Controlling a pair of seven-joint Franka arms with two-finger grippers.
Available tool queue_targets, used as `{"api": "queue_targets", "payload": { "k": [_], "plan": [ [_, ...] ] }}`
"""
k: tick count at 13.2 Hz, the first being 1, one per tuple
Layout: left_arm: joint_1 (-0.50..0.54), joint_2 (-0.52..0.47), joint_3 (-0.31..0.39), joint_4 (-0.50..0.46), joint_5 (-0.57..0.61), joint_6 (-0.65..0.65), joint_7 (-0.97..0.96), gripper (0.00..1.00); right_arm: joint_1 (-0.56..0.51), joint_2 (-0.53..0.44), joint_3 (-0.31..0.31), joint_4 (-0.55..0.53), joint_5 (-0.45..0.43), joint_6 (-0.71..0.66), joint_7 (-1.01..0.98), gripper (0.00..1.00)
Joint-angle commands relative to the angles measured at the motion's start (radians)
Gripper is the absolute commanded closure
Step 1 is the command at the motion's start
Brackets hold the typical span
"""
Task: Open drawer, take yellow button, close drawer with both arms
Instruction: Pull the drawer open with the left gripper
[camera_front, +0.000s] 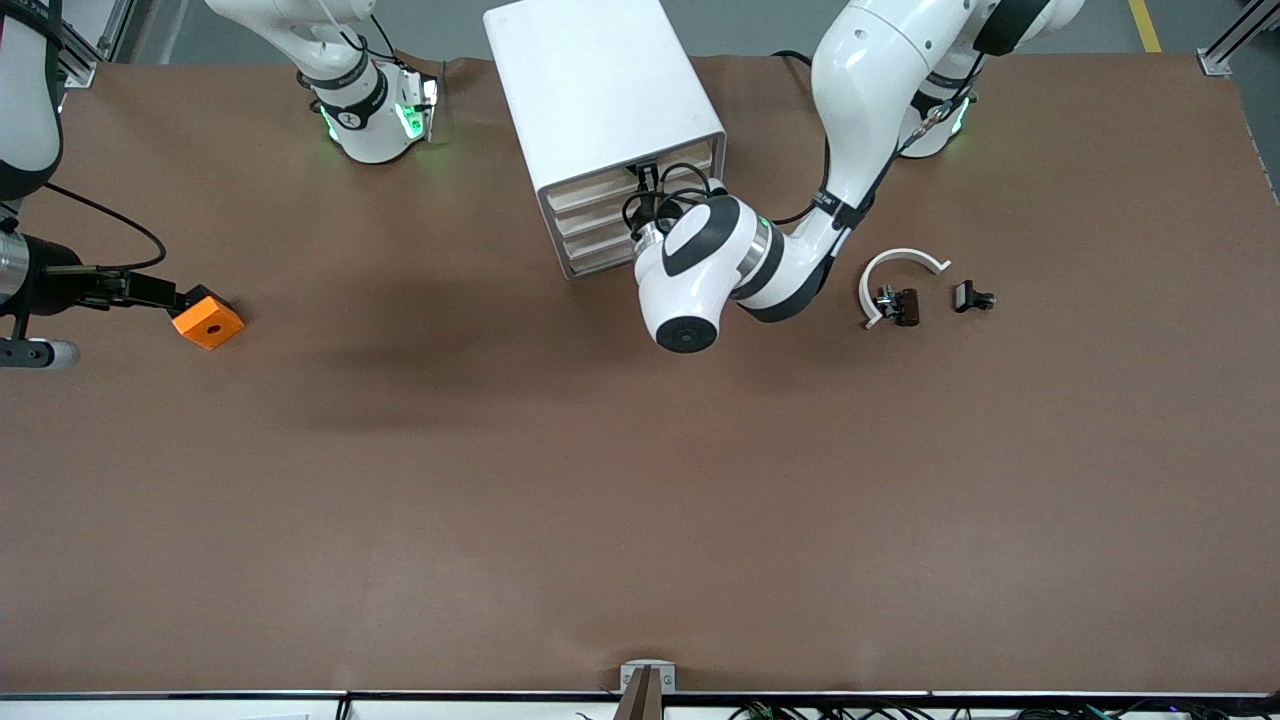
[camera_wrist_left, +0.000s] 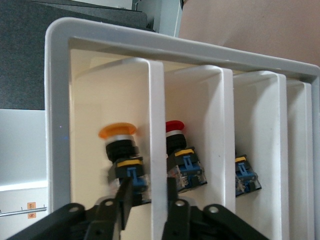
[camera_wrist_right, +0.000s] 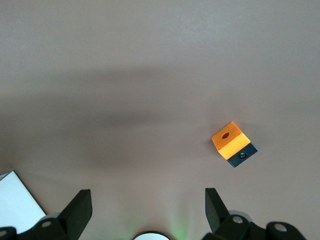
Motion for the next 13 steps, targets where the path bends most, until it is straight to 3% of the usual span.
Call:
{"api": "queue_targets", "payload": {
  "k": [1,5,8,11,13],
  "plan": [
    [-0.032,0.022,0.002,0.011,0.019,0.036,0.015,1.0,-0.017,0.008,0.01,0.017,0.012,-0.013,0.004,0.0],
    [-0.029,0.02,0.011,0.021,0.019,0.041,0.015,1.0,-0.017,0.008,0.01,0.017,0.012,-0.013,0.004,0.0],
    [-0.012,0.017,0.066,0.08,0.01,0.041,0.003,1.0,-0.017,0.008,0.01,0.017,0.012,-0.013,0.004,0.0],
    [0.055,0.012,0.074,0.137,0.007,0.044,0.004,1.0,-0.014,0.008,0.01,0.018,0.012,-0.008,0.01,0.0],
    [0.096,0.011,0.071,0.149,0.005,0.045,0.013,1.0,-0.009,0.008,0.012,0.018,0.058,-0.005,0.076,0.0]
  ]
}}
